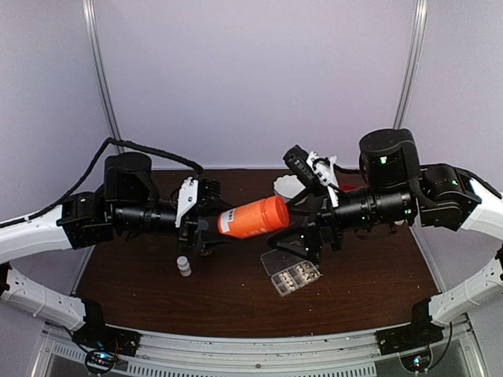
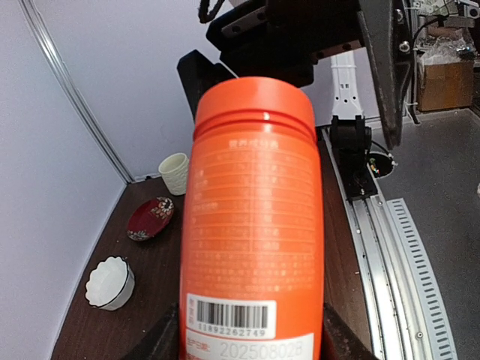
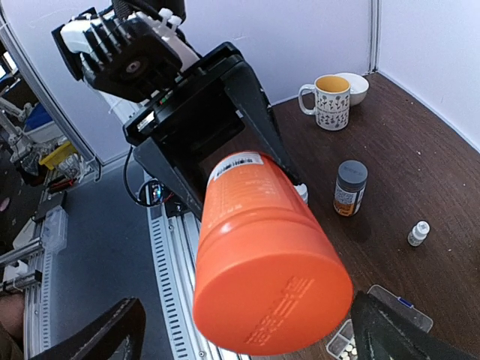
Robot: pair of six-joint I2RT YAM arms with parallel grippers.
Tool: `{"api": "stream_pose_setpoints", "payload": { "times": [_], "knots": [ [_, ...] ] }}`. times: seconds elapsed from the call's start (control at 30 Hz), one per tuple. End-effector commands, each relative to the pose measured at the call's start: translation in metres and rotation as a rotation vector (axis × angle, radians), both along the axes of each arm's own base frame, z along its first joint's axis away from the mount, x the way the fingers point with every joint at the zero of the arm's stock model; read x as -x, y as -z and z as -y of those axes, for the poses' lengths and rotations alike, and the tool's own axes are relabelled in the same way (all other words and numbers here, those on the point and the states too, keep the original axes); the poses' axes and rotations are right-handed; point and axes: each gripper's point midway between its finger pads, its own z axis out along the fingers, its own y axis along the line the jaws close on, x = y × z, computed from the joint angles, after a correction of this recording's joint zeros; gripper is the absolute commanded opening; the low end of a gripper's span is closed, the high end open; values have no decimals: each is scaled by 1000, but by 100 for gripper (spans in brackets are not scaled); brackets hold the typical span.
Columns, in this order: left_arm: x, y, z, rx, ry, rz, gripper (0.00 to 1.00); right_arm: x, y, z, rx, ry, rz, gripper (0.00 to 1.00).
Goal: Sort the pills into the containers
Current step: Place the pill bottle at the center of the board.
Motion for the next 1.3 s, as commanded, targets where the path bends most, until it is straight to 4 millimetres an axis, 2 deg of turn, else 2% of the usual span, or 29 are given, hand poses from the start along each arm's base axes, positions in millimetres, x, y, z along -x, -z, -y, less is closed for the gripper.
{"api": "stream_pose_setpoints", "payload": {
  "times": [0.0, 0.13, 0.27, 0.5, 0.57, 0.67, 0.7, 0.73, 0.8, 0.9, 0.97, 1.0, 1.13, 1.2, 1.27],
  "knots": [
    [-6, -31, 3, 95, -16, 77, 0, -10, -23, 8, -121, 97, -92, 100],
    [-5, -30, 5, 92, -3, 71, 0, -22, -21, 8, -108, 175, -165, 100],
    [-6, -31, 8, 93, -3, 70, 0, -21, -20, 0, -113, 172, -219, 98],
    [-8, -31, 11, 86, -1, 68, 0, -22, -20, -6, -121, 184, -285, 68],
    [-10, -29, 11, 78, -10, 71, 0, -21, -19, -6, -111, 181, -299, 48],
    [-13, -26, 11, 71, -23, 72, 0, -20, -15, -7, -104, 169, -329, 31],
    [-12, -24, 12, 69, -21, 72, 7, -20, -13, -6, -102, 166, -337, 26],
    [-12, -22, 12, 66, -17, 70, 19, -23, -10, -4, -97, 174, -343, 22],
    [-16, -18, 12, 63, -42, 54, 42, -31, -1, 3, -68, 198, -350, 21],
    [-22, -10, 7, 53, -97, 22, 70, -53, 20, 28, 15, 280, -316, 21],
    [-27, -2, 0, 44, -153, -5, 89, -75, 41, 56, 112, 378, -268, 19],
    [-31, 1, -5, 43, -188, -18, 96, -84, 59, 76, 202, 437, -247, 19],
    [-52, 19, -33, 10, -403, -107, 98, -124, 113, 151, 533, 672, -172, 19],
    [-69, 27, -56, 11, -586, -200, 98, -133, 141, 174, 646, 717, -216, 19],
    [-79, 38, -77, -8, -707, -287, 97, -142, 167, 186, 709, 730, -282, 19]
  ]
}}
